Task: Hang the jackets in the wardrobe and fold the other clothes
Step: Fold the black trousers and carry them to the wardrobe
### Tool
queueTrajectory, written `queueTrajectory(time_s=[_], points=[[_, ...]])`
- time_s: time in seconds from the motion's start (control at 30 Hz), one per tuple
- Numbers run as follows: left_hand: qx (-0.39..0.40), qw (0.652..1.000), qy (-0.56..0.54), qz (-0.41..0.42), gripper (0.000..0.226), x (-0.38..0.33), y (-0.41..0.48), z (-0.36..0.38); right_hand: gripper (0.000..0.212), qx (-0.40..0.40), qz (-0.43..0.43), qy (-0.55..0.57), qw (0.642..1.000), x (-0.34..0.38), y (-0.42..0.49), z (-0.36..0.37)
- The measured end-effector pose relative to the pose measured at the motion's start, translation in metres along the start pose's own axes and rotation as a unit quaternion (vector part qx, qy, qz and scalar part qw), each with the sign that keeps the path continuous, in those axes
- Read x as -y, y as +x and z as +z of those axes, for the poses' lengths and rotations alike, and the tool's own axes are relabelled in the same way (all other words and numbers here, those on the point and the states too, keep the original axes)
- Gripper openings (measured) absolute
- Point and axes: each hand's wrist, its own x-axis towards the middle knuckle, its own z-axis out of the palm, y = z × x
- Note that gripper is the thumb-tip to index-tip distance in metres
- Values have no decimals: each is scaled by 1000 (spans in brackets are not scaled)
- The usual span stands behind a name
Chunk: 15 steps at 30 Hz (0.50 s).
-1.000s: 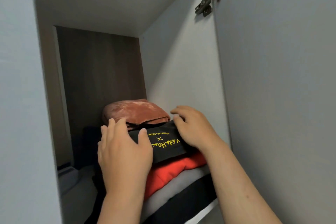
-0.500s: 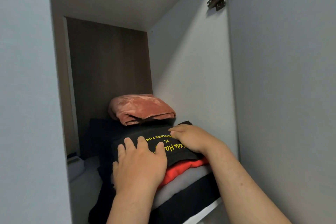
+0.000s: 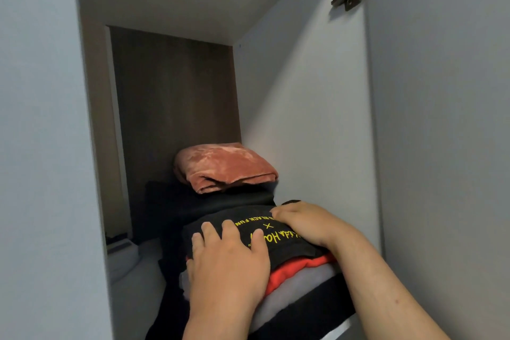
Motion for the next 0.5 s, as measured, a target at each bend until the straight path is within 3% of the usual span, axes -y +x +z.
queueTrajectory(time_s=[0.1, 0.2, 0.3, 0.5], points=[[-40, 999, -12, 5, 72, 1, -2, 4, 36, -33, -23, 6, 999, -9, 3, 3], [-91, 995, -34, 10, 73, 2, -9, 10, 56, -72, -33, 13, 997, -14, -2, 3], [-132, 986, -95, 16, 72, 5, -19, 14, 48, -115, -40, 6, 993, -15, -8, 3], [-134, 976, -163, 55, 77, 14, -41, 19, 47, -152, -23, -44, 987, -12, -36, 5]])
